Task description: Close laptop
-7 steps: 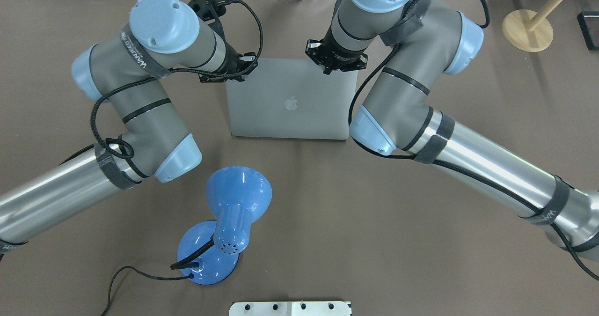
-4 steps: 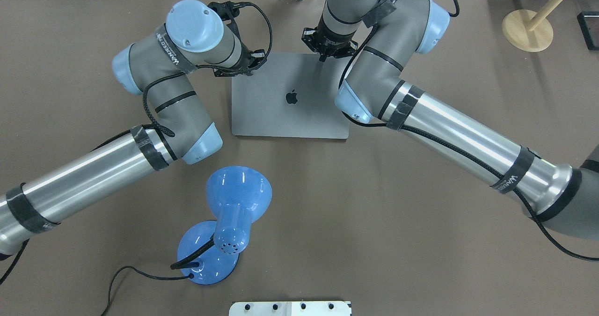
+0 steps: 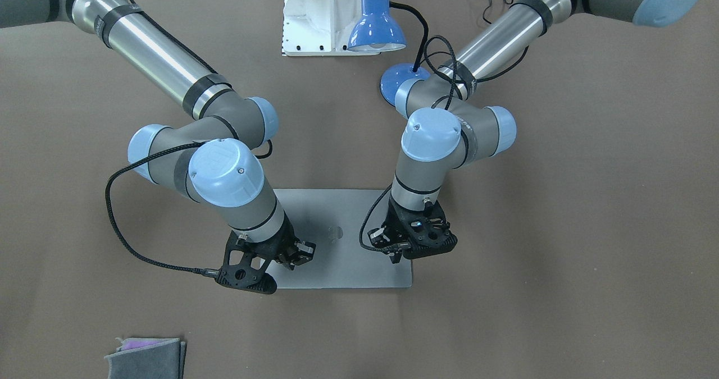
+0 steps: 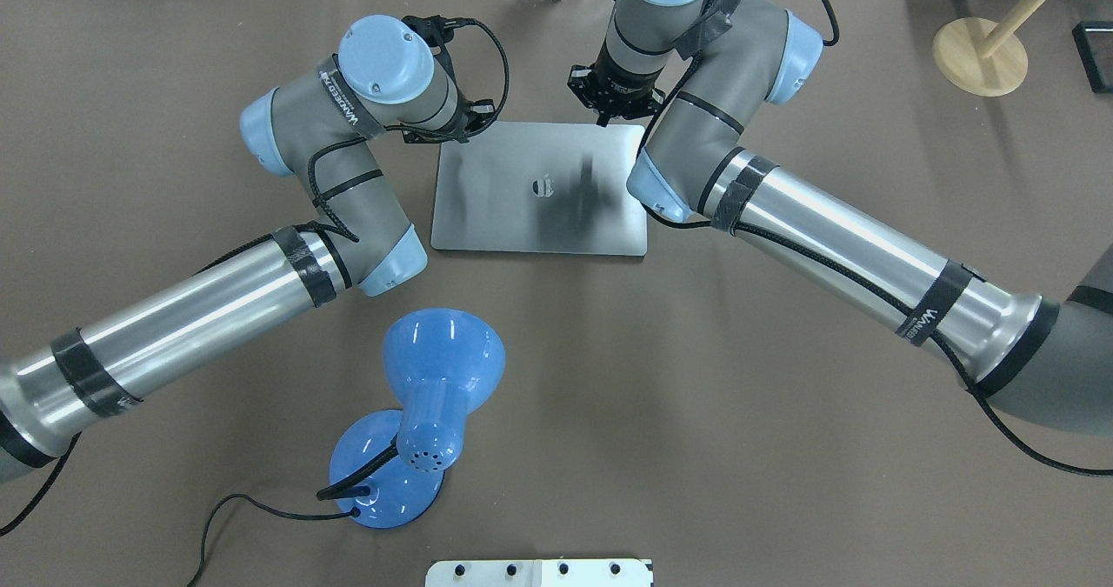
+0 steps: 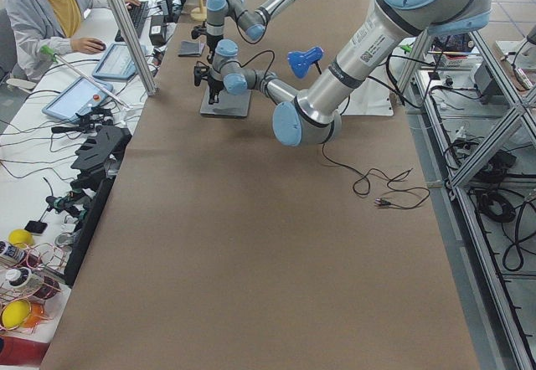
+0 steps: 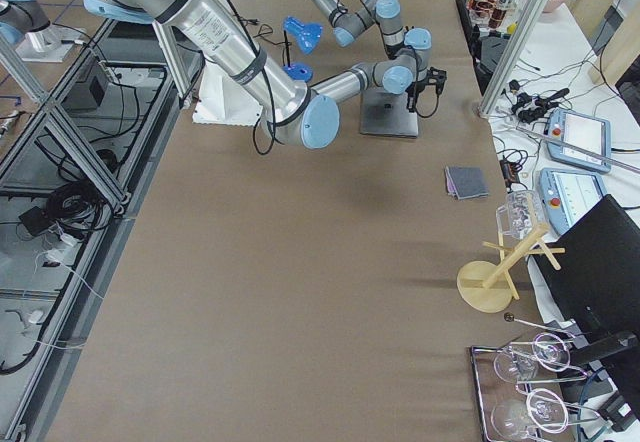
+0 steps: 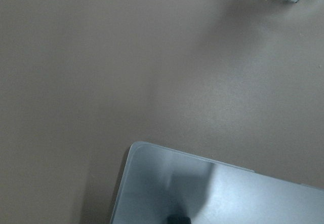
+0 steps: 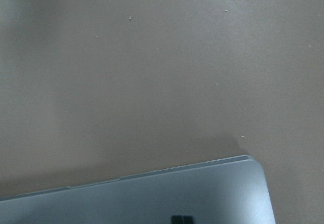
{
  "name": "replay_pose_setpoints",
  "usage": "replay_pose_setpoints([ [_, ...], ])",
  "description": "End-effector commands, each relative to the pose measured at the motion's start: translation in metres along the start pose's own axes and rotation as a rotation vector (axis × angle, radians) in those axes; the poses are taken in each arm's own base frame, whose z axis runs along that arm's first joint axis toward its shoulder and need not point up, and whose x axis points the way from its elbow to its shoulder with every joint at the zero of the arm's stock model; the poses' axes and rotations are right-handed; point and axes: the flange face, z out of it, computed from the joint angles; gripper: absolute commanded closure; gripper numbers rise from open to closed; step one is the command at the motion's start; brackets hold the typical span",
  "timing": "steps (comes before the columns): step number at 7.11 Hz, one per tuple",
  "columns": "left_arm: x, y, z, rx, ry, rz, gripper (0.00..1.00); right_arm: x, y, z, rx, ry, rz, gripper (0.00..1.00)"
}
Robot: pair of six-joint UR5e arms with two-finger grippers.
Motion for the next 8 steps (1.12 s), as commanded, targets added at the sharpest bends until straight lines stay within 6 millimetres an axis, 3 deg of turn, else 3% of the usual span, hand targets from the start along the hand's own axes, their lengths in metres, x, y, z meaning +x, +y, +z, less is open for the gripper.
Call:
replay_pose_setpoints([
  [1,0.005,-0.010,-0.049,-0.030,0.059,0.000,1.00,0.003,-0.030,-0.078,-0.076,-0.092,0.038,1.00],
  [2,-0.026,-0.021,-0.109,-0.135,0.058,-0.039,1.00,0.060,-0.041,-0.143,-0.070,-0.116,0.070,1.00],
  [3,-0.088,-0.020,-0.182,-0.169,0.058,0.026,1.00,0.153,-0.025,-0.190,-0.038,-0.132,0.026,1.00],
  [4,-0.159,-0.017,-0.240,-0.156,0.003,0.143,1.00,0.243,-0.042,-0.244,-0.041,-0.130,-0.019,1.00],
  [5,-0.215,-0.025,-0.280,-0.163,-0.038,0.216,1.00,0.306,-0.044,-0.277,-0.034,-0.120,-0.089,1.00],
  [6,-0.263,-0.033,-0.301,-0.166,-0.051,0.235,1.00,0.370,-0.030,-0.285,-0.032,-0.079,-0.147,1.00],
  [7,-0.313,-0.039,-0.318,-0.163,-0.069,0.268,0.70,0.452,-0.021,-0.291,-0.032,-0.034,-0.240,1.00],
  [8,-0.386,-0.040,-0.339,-0.169,-0.100,0.330,0.43,0.534,-0.004,-0.294,-0.067,0.009,-0.364,1.00],
])
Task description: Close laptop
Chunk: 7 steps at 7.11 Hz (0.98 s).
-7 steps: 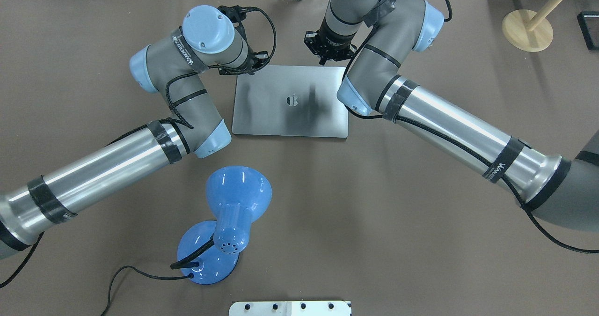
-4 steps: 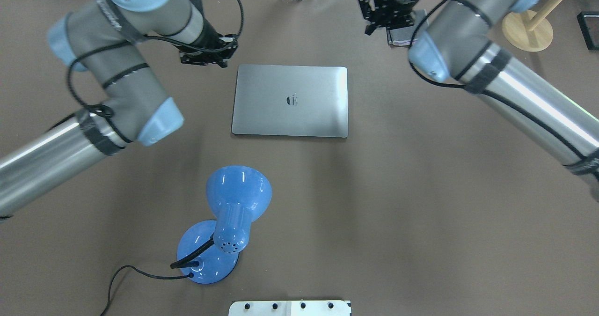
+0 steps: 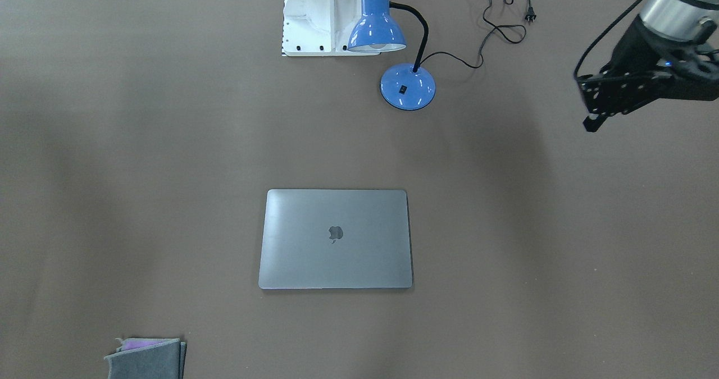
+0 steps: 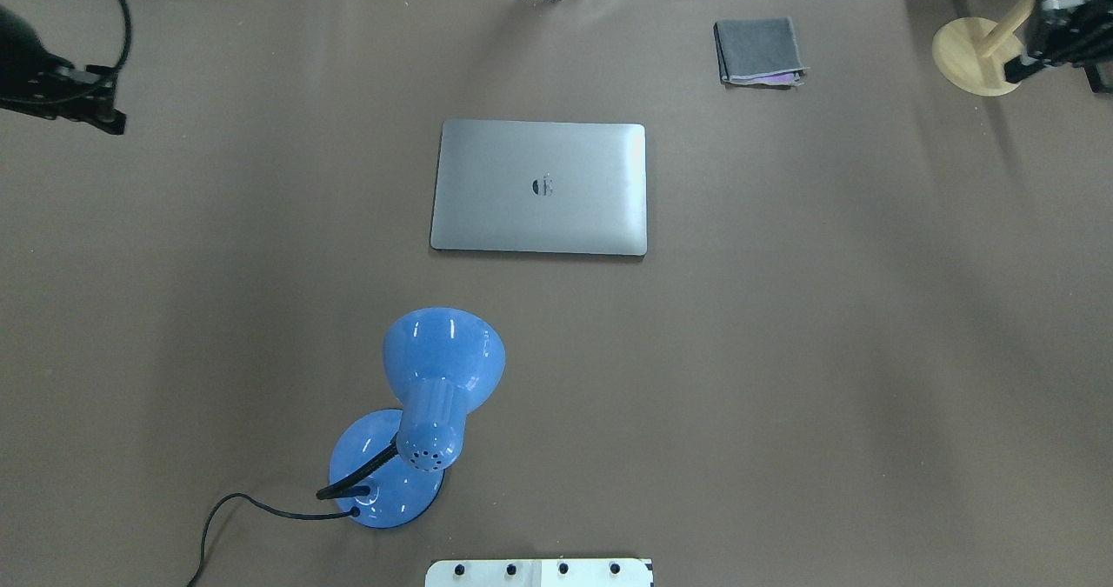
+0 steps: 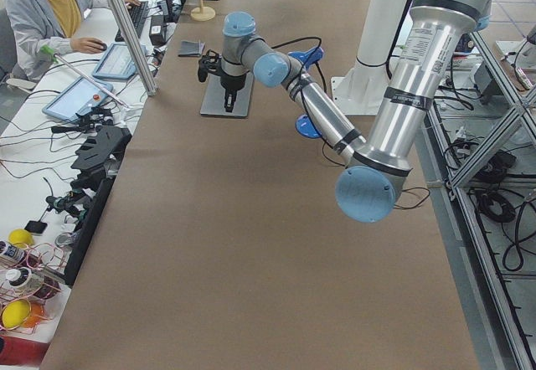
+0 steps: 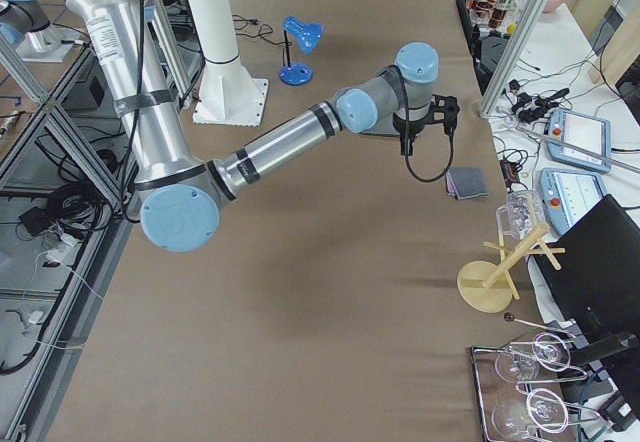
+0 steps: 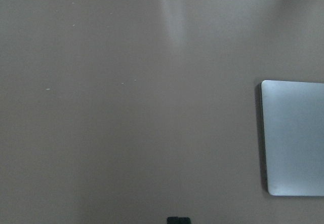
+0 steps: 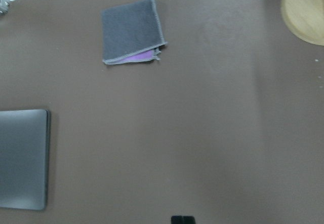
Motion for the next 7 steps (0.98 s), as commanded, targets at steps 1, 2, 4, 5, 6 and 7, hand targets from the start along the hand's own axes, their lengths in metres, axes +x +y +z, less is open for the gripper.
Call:
replay_pose_setpoints([
  [1,-0.155,0.046,-0.032,-0.038,-0.023,0.157,0.25,0.138,0.063,-0.022,-0.086,0.082,-0.158,0.34],
  [2,-0.216,0.068,-0.022,-0.089,0.023,0.250,0.03,0.172,0.073,-0.037,-0.117,0.139,-0.195,0.00],
  [4,-0.267,0.094,-0.016,-0.116,0.015,0.222,0.02,0.195,0.081,-0.038,-0.188,0.192,-0.259,0.00],
  [5,-0.268,0.094,-0.014,-0.122,0.012,0.217,0.02,0.196,0.089,-0.036,-0.188,0.169,-0.252,0.00],
  [6,-0.268,0.094,-0.015,-0.121,0.012,0.218,0.02,0.191,0.098,-0.039,-0.180,0.150,-0.256,0.00],
  [7,-0.266,0.093,-0.016,-0.119,0.012,0.220,0.02,0.189,0.105,-0.041,-0.177,0.151,-0.259,0.00],
])
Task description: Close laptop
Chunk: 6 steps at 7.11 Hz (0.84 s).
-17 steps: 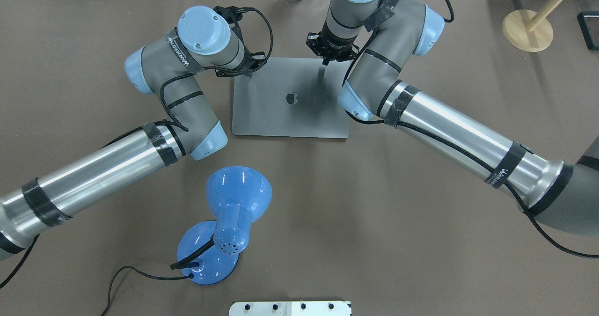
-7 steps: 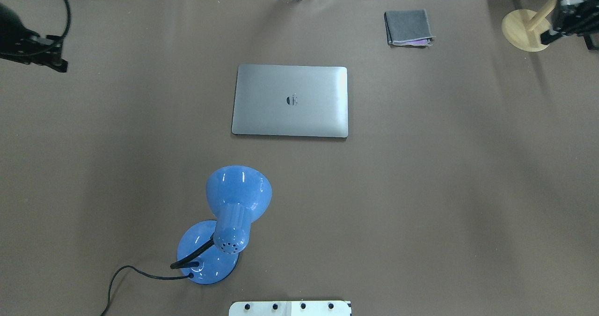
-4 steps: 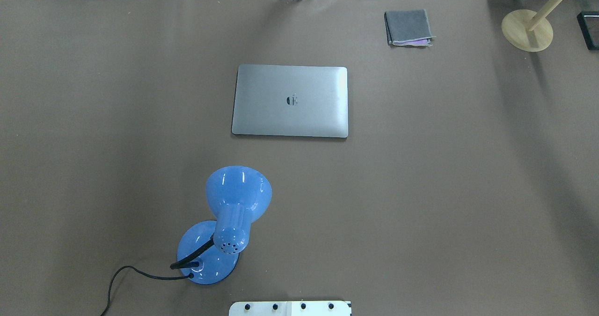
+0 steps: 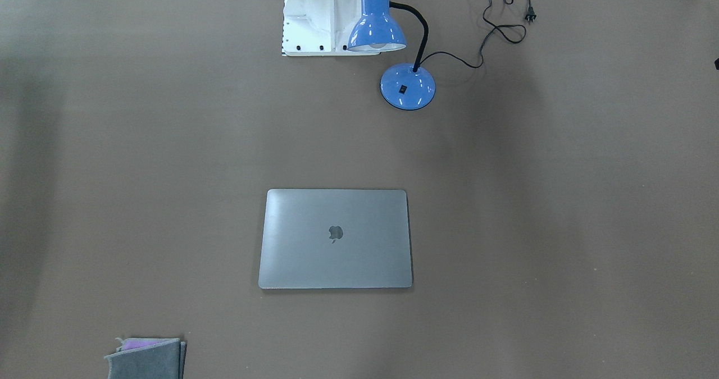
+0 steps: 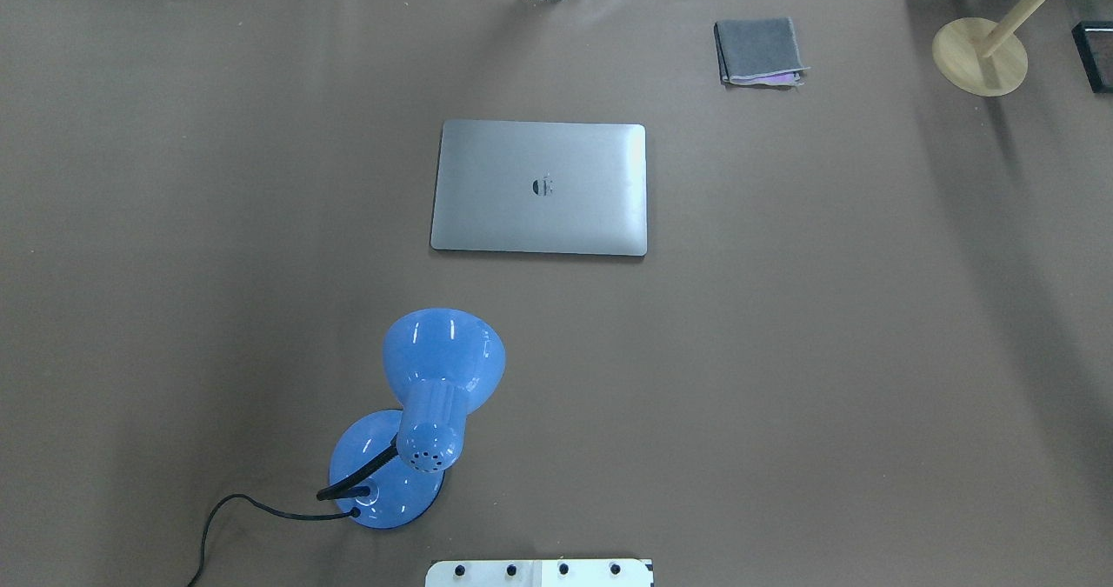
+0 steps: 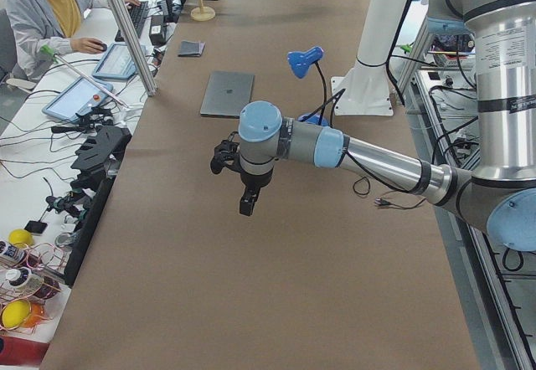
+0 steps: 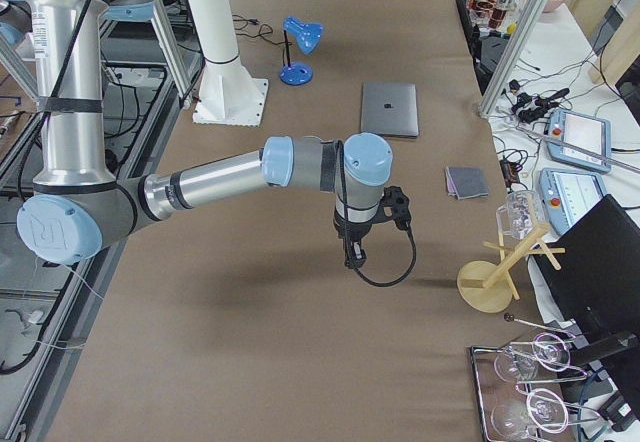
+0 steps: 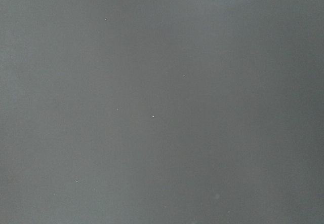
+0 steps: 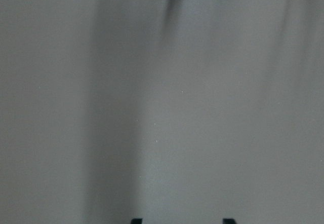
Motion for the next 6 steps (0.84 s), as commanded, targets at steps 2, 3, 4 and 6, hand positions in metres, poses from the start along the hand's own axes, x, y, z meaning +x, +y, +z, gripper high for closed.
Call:
replay_pose_setpoints([
  [2,0.0021,0.0008,-0.0032,0.005,0.001,-0.004,0.02,-0.0024,0.0111,0.0016,-0.001,-0.007,0.001,0.00],
  [3,0.0041,-0.0007,-0.0044,0.007,0.001,-0.032,0.02,-0.0019,0.0131,0.0027,-0.003,-0.008,0.003,0.00],
  [4,0.0054,-0.0024,-0.0058,0.012,0.000,-0.042,0.02,-0.0019,0.0131,0.0027,-0.003,-0.008,0.003,0.00],
  [6,0.0050,-0.0060,-0.0076,0.020,-0.010,-0.037,0.02,-0.0022,0.0121,0.0030,-0.003,-0.008,0.001,0.00],
])
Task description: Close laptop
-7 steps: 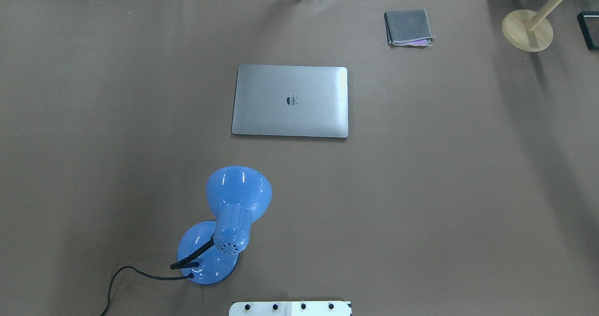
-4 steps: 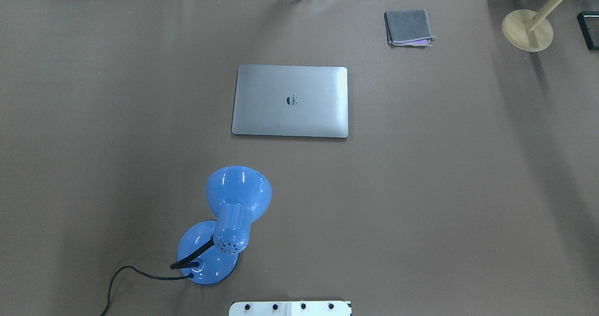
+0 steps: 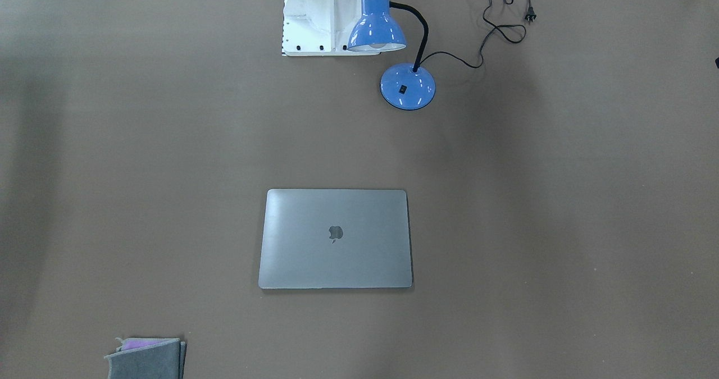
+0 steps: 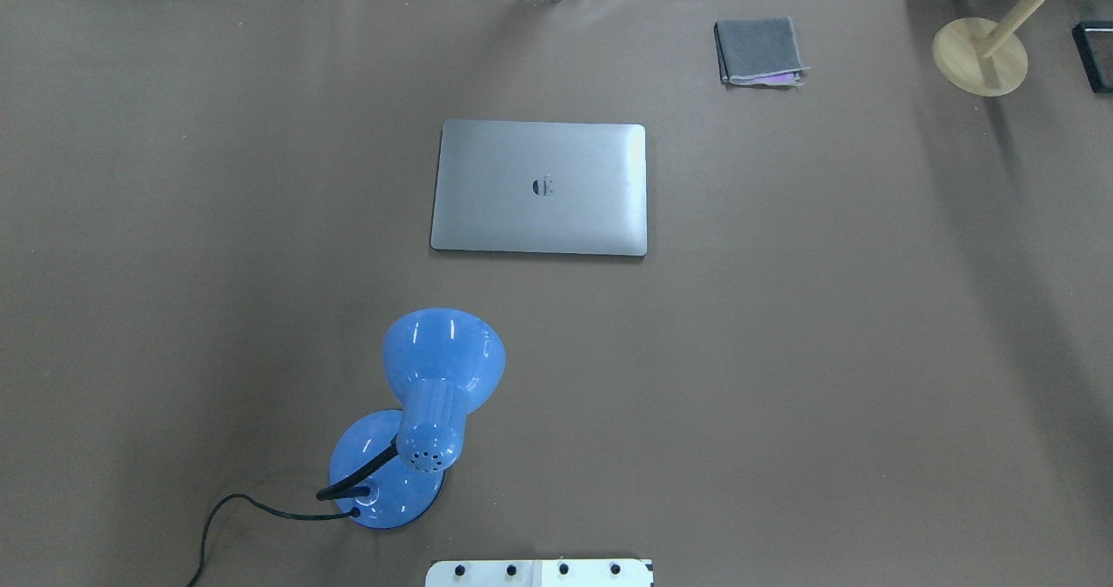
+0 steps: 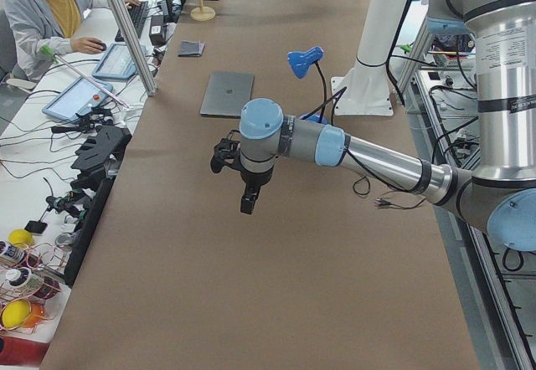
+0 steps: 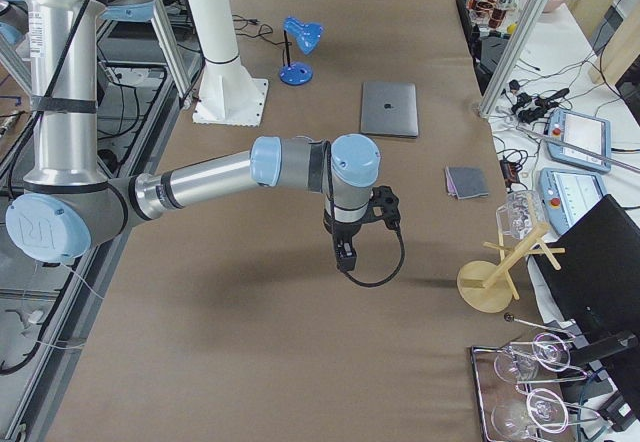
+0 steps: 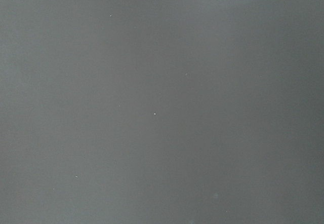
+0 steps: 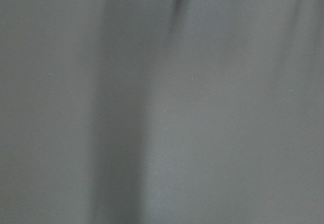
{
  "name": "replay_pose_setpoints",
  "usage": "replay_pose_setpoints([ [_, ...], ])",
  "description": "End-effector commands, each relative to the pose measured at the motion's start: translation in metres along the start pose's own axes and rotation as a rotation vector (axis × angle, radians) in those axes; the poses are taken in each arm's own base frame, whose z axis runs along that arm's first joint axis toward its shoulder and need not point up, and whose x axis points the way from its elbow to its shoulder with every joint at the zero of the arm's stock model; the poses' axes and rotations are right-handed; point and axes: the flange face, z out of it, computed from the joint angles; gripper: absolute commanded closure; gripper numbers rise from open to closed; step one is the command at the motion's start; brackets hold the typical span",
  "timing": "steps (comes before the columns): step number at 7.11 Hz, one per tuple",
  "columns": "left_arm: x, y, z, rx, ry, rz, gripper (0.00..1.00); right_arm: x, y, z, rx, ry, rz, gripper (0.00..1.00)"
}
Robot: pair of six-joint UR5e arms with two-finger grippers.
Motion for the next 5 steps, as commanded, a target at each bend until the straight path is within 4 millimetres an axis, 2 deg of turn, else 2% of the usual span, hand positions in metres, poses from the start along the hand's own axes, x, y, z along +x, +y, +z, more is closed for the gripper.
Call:
replay_pose_setpoints([
  [1,0.006,-0.005,-0.007,0.017,-0.006,0.013,0.02,0.000,-0.001,0.000,0.001,0.000,-0.002,0.00],
  [3,0.016,-0.022,-0.016,0.042,-0.009,0.024,0.02,-0.001,-0.003,-0.001,0.002,0.001,-0.005,0.00],
  [5,0.016,-0.022,-0.016,0.042,-0.008,-0.005,0.02,-0.003,-0.004,-0.002,0.006,0.001,-0.009,0.00],
])
